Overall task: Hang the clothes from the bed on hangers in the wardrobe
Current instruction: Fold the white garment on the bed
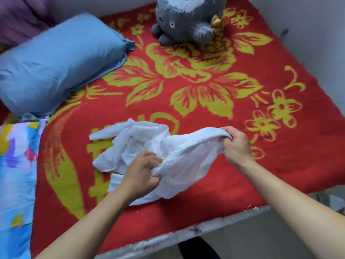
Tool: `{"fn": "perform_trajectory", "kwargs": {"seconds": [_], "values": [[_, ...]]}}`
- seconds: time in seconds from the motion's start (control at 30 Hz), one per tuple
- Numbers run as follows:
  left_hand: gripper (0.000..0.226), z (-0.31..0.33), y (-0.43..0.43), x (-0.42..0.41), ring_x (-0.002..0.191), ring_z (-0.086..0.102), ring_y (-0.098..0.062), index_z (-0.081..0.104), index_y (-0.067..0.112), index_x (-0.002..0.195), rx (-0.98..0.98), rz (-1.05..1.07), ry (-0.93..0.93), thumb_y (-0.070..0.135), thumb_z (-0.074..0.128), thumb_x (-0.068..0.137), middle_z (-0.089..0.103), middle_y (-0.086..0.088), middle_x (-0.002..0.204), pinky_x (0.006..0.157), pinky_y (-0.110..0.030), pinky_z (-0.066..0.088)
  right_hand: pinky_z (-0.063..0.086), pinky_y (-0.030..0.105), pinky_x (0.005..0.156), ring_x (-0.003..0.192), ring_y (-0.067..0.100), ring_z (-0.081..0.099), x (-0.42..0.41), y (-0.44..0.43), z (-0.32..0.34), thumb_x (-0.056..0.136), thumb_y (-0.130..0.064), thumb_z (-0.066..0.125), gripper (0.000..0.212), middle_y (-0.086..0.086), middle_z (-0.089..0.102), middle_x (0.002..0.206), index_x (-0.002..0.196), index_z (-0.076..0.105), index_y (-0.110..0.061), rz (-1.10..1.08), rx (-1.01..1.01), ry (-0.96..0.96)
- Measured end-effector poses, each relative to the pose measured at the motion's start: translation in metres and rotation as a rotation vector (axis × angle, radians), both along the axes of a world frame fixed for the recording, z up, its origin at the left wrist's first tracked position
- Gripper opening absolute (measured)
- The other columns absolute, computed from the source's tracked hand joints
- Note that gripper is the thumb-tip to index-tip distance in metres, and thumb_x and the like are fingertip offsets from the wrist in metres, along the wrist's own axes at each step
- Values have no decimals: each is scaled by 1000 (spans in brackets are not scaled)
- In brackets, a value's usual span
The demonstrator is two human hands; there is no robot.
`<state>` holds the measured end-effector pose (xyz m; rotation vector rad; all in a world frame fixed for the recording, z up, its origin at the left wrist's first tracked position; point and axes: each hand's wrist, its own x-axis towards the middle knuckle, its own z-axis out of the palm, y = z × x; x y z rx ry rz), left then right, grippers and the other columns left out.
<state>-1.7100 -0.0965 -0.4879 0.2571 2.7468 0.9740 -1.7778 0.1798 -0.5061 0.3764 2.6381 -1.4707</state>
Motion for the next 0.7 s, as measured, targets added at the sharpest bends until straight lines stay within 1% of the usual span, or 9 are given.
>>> {"fn": "perform_trajectory", "kwargs": {"seconds": [0.07,0.13,0.2,0.3,0.37,0.43,0.53,0.63,0.7], "values": [[24,24,-3,26,81,58,-13,58,8,55,48,55,-44,29,47,61,65,-8,74,69,-35,46,51,36,68,76,15,62,8,-17,36,67,-13,41,34,-7,70,79,80,69,-29,20,-121,72],[21,53,-2,58,51,40,-9,39,9,48,92,161,-66,24,49,58,40,2,51,51,-33,33,48,34,65,72,14,61,28,-28,69,72,-12,43,30,-8,68,76,76,68,-30,77,-172,136],[26,85,1,93,47,24,-8,26,16,50,165,260,-49,21,50,56,25,8,47,47,-27,20,47,37,61,66,13,56,54,-35,101,78,-13,49,22,-4,66,71,75,68,-24,159,-197,189],[17,130,1,148,45,37,-10,45,20,63,305,383,-69,32,55,58,46,8,50,47,-27,32,46,38,60,66,11,55,93,-43,159,76,-26,54,16,1,66,69,75,69,-22,297,-195,278],[32,163,3,177,63,61,-17,57,30,89,414,428,-123,49,58,64,68,-1,77,59,-28,47,44,31,60,64,7,54,114,-47,204,75,-24,53,14,-5,65,68,73,67,-26,364,-185,342],[43,195,9,199,90,64,-11,59,32,100,534,434,-154,65,50,75,67,3,102,79,-27,49,43,32,60,64,9,53,132,-51,251,75,-23,53,16,0,64,66,73,68,-19,435,-173,413],[33,236,15,224,88,66,-6,68,24,91,665,428,-342,43,42,97,71,11,94,81,-24,50,44,38,59,64,19,54,155,-53,316,76,-22,54,21,13,65,71,75,69,-7,519,-142,530],[35,267,18,243,87,61,-22,68,8,96,596,290,-460,33,60,73,65,-10,98,79,-35,47,42,31,57,64,8,52,173,-46,371,76,-21,55,21,6,65,68,76,70,-6,553,-164,594],[34,290,25,254,91,61,-24,68,3,103,589,176,-496,20,60,74,66,-14,102,77,-32,51,40,24,56,60,1,50,182,-37,399,75,-18,57,14,-8,62,64,73,71,-14,585,-175,620]]}}
